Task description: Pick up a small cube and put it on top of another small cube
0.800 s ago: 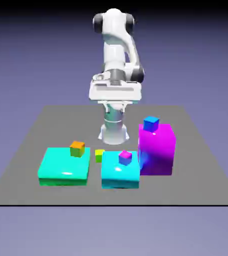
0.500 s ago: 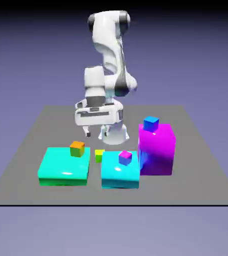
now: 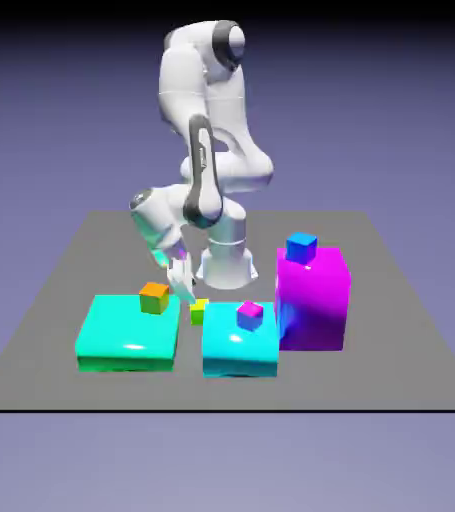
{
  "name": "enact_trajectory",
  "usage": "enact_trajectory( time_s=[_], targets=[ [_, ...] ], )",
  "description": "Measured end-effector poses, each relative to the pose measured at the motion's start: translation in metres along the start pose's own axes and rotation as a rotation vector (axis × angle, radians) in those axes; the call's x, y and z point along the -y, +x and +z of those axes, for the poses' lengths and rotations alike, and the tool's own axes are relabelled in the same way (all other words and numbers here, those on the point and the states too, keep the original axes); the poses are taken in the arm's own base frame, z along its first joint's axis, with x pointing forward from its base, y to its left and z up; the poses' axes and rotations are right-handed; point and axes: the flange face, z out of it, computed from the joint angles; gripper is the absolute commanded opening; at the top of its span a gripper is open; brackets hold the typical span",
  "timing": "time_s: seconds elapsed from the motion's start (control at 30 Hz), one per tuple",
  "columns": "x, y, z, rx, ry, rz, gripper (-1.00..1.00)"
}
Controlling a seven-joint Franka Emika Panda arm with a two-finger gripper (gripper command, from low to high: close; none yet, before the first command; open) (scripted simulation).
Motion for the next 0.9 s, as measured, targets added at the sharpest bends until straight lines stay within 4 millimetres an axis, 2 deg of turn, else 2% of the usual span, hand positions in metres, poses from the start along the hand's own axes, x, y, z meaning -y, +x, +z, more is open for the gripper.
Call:
enact_trajectory(
  time_s=[0.6, 0.63, 0.7, 0.9],
  targets=[
    [0.004, 0.005, 0.058, -0.005, 0.013, -0.001, 0.00],
    [0.004, 0.005, 0.060, -0.006, 0.015, -0.002, -1.00],
    [0.004, 0.005, 0.060, -0.006, 0.015, -0.002, -1.00],
    [0.005, 0.003, 0.039, 0.007, -0.008, 0.002, -1.00]
  ],
)
